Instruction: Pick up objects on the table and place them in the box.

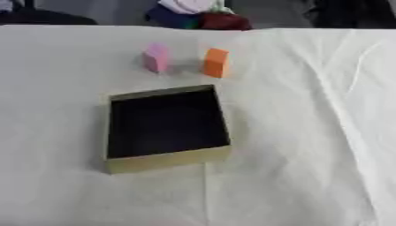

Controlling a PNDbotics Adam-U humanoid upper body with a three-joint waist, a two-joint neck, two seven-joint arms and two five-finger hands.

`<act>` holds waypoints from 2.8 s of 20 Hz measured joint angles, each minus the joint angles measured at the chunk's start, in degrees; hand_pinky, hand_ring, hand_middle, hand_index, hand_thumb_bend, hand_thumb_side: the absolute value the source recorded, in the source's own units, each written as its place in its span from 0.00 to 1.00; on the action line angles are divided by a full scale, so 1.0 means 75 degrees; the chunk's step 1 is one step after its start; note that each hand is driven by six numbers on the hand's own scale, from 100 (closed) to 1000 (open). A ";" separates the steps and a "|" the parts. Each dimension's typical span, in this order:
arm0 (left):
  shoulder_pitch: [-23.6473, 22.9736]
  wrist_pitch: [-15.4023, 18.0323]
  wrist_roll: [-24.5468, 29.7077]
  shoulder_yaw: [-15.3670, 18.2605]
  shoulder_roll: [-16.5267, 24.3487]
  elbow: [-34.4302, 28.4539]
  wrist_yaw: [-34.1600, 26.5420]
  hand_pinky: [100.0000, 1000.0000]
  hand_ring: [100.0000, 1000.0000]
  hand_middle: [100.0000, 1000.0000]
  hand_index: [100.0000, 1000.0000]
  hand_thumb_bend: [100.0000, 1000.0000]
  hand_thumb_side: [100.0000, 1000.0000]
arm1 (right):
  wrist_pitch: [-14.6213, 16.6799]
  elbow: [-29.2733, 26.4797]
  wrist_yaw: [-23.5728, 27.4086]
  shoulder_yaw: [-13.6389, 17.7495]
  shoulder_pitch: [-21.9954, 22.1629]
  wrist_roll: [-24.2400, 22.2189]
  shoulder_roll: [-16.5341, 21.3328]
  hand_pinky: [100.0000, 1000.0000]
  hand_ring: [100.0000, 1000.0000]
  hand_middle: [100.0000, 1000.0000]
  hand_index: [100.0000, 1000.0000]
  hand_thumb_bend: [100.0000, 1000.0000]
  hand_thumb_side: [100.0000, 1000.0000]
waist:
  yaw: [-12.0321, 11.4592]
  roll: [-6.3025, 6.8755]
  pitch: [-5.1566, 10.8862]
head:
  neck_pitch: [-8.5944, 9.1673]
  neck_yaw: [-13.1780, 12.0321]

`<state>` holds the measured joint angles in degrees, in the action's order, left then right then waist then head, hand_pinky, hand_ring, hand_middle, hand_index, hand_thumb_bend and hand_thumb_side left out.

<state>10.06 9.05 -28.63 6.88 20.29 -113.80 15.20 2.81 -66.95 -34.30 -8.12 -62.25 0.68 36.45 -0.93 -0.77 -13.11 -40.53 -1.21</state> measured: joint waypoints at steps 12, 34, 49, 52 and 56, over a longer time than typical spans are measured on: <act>0.0080 0.0031 0.0067 -0.0068 0.0059 0.0000 -0.0004 0.51 0.52 0.64 0.73 0.00 0.88 | 0.0657 0.3792 -0.2980 0.0451 -0.1259 0.0335 -0.0911 0.82 0.85 0.71 0.74 0.00 1.00 | -0.0063 0.0024 -0.0032 | 0.0103 0.0123; 0.0148 0.0045 0.0200 -0.0181 0.0061 0.0000 -0.0078 0.51 0.51 0.64 0.73 0.00 0.88 | 0.1779 0.5285 -0.4176 0.0670 -0.1760 -0.1723 -0.2226 0.89 0.95 0.83 0.84 0.26 0.99 | -0.0120 0.0039 -0.0064 | 0.0103 0.0255; 0.0149 0.0025 0.0273 -0.0193 0.0061 0.0000 -0.0085 0.51 0.51 0.65 0.73 0.00 0.88 | 0.2035 0.4614 -0.3472 0.0515 -0.1853 -0.3365 -0.2527 0.92 0.96 0.83 0.83 0.33 0.44 | -0.0133 0.0036 -0.0064 | 0.0101 0.0312; 0.0149 0.0021 0.0292 -0.0210 0.0061 0.0000 -0.0089 0.51 0.51 0.65 0.73 0.00 0.88 | 0.1981 0.4550 -0.3468 0.0502 -0.1856 -0.3589 -0.2560 0.92 0.96 0.83 0.83 0.32 0.41 | -0.0148 0.0020 -0.0064 | 0.0101 0.0317; 0.0154 0.0010 0.0315 -0.0229 0.0061 0.0000 -0.0100 0.51 0.51 0.65 0.73 0.00 0.88 | 0.1941 0.4489 -0.3407 0.0466 -0.1900 -0.3887 -0.2618 0.93 0.96 0.83 0.83 0.32 0.37 | -0.0154 0.0009 -0.0065 | 0.0101 0.0323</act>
<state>11.22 9.12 -26.27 5.16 20.74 -113.80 14.45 17.37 -33.28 -59.85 -4.63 -76.50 -28.47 16.81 -2.08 -0.70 -13.60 -39.77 1.22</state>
